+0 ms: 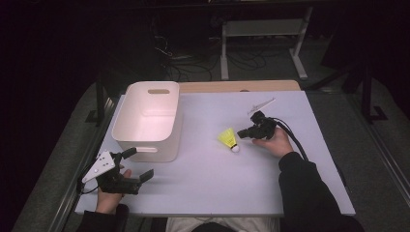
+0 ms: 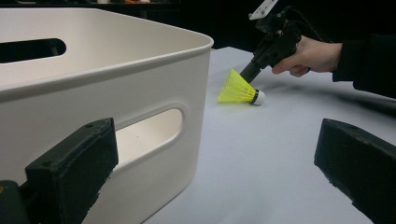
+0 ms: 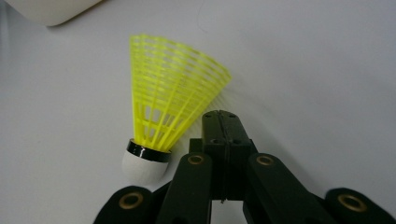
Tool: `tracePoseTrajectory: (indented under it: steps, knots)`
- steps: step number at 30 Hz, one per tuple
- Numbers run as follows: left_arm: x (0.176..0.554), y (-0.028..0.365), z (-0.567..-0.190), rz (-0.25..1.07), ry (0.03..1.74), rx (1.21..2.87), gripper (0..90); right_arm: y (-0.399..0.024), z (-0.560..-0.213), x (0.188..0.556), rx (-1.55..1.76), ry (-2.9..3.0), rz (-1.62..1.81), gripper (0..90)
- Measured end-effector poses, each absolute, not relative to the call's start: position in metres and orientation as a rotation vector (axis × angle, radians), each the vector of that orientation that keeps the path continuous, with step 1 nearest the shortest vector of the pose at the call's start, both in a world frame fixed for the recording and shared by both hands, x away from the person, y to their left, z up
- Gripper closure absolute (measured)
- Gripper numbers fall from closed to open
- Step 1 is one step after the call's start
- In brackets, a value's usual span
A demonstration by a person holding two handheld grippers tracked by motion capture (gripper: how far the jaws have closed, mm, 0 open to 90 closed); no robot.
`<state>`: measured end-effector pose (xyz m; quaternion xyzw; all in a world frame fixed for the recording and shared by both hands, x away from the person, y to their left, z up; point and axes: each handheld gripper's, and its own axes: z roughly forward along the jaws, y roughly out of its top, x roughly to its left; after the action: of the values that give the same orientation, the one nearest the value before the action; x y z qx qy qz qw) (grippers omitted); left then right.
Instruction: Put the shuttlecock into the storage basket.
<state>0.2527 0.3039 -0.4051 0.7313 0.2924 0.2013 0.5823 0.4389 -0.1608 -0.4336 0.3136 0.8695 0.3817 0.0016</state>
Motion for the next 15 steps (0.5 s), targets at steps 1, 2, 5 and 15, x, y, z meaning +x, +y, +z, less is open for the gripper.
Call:
tracePoseTrajectory:
  steps: [1, 2, 5, 15]
  knots:
    - [0.253, 0.304, -0.405, 0.470, 0.683, 1.708, 0.0, -0.161, -0.432, 0.438, 0.985, 2.727, 1.199, 88.8]
    - [0.253, 0.304, -0.405, 0.470, 0.683, 1.708, 0.0, -0.161, -0.431, 0.438, 0.980, 2.726, 1.201, 88.8]
    - [0.253, 0.304, -0.405, 0.470, 0.683, 1.708, 0.0, -0.162, -0.429, 0.436, 0.975, 2.719, 1.210, 88.8]
    - [0.253, 0.304, -0.405, 0.470, 0.683, 1.707, 0.0, -0.163, -0.418, 0.430, 0.953, 2.714, 1.218, 88.7]
